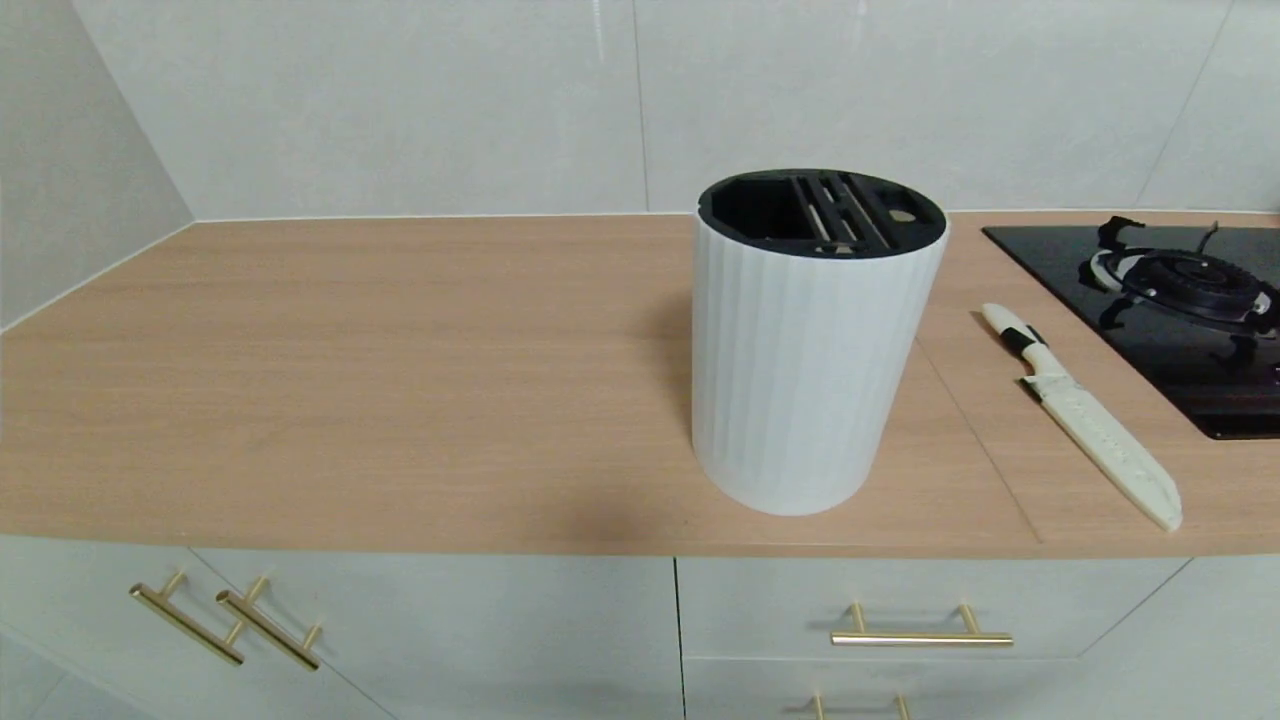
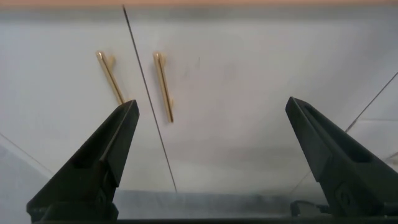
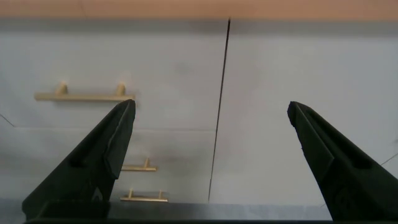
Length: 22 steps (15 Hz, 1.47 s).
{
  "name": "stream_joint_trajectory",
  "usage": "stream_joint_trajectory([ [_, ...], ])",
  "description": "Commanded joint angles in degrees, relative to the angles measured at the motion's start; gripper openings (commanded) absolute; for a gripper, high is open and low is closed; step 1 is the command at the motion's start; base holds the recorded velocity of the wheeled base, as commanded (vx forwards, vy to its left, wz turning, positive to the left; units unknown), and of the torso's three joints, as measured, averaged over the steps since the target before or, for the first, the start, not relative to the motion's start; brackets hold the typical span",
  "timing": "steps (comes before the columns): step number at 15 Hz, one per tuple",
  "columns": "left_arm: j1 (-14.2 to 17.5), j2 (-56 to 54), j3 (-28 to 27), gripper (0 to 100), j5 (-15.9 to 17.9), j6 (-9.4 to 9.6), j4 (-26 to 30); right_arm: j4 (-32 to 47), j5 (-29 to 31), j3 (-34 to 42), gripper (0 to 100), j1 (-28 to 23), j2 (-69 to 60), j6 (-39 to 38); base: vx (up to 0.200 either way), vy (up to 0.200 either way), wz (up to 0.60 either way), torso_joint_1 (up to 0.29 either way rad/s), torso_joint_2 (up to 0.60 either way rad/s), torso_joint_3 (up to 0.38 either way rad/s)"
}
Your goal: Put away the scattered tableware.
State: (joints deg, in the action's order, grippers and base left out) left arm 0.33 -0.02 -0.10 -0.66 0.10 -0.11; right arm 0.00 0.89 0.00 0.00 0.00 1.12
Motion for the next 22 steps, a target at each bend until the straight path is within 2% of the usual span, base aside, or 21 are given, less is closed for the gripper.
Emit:
stream_joint_trajectory([
  [1,0.0,0.0,0.0,100,0.0,-0.01,-0.1,0.0,0.0,0.0,100,0.0,0.1,0.1,0.000,0.000,0.00,0.237,-0.49,-0.261],
  [22,0.0,0.0,0.0,100,0.0,-0.01,-0.1,0.0,0.0,0.0,100,0.0,0.1,0.0,0.000,0.000,0.00,0.254,-0.52,-0.269],
])
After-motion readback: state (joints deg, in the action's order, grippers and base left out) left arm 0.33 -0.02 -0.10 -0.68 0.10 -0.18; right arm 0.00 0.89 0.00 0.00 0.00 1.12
